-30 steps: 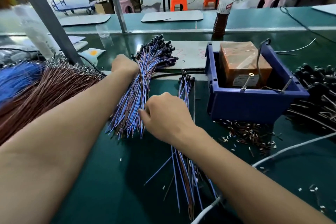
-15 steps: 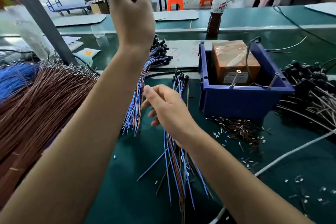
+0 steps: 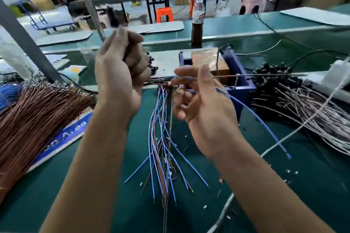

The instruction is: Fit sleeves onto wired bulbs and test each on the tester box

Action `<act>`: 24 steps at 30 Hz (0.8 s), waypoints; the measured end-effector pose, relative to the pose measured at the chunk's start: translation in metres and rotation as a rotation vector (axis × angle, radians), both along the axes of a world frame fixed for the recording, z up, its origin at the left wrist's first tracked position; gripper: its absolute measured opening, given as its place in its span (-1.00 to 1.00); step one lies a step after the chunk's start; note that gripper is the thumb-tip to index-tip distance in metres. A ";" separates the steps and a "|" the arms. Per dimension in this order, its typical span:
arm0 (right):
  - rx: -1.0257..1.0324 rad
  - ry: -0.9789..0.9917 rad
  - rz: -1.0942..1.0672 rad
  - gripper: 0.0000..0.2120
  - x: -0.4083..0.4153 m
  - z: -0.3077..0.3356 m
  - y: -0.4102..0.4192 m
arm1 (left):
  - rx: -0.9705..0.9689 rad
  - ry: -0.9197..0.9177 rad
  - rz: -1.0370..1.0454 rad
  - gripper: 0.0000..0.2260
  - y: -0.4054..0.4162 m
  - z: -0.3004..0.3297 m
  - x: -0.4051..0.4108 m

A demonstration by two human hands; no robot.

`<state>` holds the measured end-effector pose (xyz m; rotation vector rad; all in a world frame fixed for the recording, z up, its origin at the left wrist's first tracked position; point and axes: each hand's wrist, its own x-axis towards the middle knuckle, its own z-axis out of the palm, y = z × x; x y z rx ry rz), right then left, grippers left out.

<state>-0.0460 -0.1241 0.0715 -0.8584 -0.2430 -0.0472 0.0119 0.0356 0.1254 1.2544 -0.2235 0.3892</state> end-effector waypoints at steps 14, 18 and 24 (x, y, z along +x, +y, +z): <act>-0.514 -0.159 -0.240 -0.75 0.023 -0.054 -0.128 | 0.874 -0.500 0.142 -0.88 -0.127 -0.108 -0.028; -0.808 -0.207 -0.040 -0.75 0.018 -0.073 -0.126 | 0.687 -0.418 0.180 -0.83 -0.131 -0.121 -0.026; -0.822 -0.146 0.151 -0.66 0.013 -0.075 -0.111 | 0.716 -0.419 -0.017 -0.87 -0.125 -0.127 -0.026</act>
